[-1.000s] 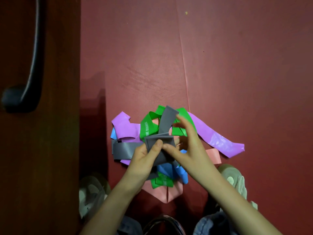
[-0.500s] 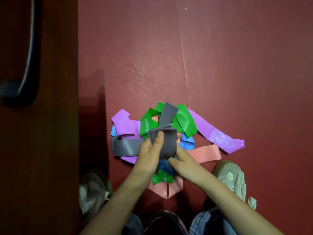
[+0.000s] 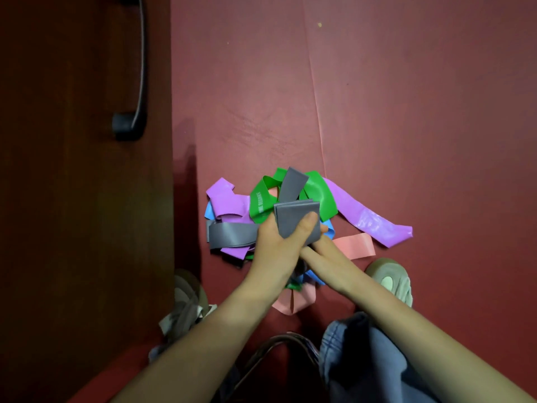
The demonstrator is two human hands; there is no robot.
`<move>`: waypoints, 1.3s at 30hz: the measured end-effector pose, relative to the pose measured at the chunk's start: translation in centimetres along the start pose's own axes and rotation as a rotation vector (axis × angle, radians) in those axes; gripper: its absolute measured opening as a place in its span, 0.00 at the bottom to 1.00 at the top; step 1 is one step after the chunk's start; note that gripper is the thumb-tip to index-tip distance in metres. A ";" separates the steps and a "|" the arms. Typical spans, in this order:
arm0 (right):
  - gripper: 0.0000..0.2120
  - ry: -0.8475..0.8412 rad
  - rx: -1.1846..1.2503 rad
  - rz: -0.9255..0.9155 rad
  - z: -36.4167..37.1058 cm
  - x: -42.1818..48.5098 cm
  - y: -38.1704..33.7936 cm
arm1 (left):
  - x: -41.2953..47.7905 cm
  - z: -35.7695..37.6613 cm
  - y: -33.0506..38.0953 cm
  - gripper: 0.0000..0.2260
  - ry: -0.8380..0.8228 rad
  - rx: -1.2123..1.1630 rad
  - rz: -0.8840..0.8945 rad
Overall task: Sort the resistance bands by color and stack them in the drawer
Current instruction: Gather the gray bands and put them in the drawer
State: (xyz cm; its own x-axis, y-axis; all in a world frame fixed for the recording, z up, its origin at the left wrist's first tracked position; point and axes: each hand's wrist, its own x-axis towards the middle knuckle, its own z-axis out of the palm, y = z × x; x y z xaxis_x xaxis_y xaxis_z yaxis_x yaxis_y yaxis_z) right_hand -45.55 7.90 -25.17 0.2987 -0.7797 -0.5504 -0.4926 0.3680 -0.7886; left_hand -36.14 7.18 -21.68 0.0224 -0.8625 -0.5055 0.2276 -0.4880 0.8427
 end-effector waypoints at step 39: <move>0.21 0.339 -0.402 0.392 0.2 14.6 3.9 | 1.7 -0.7 -4.6 0.09 0.294 -0.177 -0.110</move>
State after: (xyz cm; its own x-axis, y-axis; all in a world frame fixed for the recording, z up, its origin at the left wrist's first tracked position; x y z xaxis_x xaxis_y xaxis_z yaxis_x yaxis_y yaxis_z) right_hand -42.97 -1.95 -36.28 -0.2071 -0.7669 -0.6075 -0.7996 0.4904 -0.3466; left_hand -36.50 8.04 -26.52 0.2614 -0.7182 -0.6449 0.4091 -0.5227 0.7479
